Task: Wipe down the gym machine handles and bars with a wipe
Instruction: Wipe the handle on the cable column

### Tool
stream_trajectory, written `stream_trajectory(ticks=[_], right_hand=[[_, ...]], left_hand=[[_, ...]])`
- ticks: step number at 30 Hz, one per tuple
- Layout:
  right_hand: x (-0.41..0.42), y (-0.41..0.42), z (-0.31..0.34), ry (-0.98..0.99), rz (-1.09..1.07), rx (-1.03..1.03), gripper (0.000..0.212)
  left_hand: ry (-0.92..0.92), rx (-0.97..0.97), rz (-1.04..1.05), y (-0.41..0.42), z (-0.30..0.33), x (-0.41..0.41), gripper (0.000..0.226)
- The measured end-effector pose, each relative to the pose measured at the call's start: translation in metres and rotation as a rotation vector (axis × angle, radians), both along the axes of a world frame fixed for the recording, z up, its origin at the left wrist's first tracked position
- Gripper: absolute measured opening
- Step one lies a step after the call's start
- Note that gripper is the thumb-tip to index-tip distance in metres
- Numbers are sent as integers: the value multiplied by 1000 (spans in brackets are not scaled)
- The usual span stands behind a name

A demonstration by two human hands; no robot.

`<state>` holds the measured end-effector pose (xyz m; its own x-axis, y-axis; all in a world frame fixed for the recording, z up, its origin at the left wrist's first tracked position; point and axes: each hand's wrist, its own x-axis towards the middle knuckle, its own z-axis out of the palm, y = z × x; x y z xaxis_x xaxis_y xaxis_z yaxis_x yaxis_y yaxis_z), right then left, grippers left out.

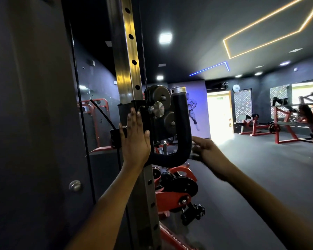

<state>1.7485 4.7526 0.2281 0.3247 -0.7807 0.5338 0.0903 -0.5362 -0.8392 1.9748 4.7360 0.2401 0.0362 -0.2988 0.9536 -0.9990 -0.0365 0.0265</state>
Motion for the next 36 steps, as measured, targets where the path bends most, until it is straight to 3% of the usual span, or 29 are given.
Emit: stream_trajectory(ticks=[2,5,9,13,17,21,23,26,29,31,36], right_hand=[[-4,-4,15,38,-334,-106,29],[-3,3,59,-142,-659,-383,39],[22,28,71,-141,-530,-792,59],[31,23,-10,-78,-507,-858,60],[19,25,-67,132,-517,-999,66],[11,38,-2,34,-659,-1124,40],[17,42,39,179,-733,-1188,36],[24,39,45,492,-814,-1276,41],[23,41,12,583,-928,-1315,46],[31,41,-21,671,-983,-1275,36],[96,62,-31,1061,-726,-813,41]], left_hand=[[-34,26,79,4,1,1,62],[-127,-11,130,13,8,11,64],[-151,-53,161,20,20,30,63],[-220,44,190,18,16,40,65],[-239,5,180,16,15,43,66],[-237,-48,129,14,14,44,64],[-236,-54,131,14,14,44,64],[-218,-54,123,14,13,43,63],[-233,-45,132,15,12,46,64],[-264,-40,120,16,12,48,63],[-242,-62,35,18,8,48,57]])
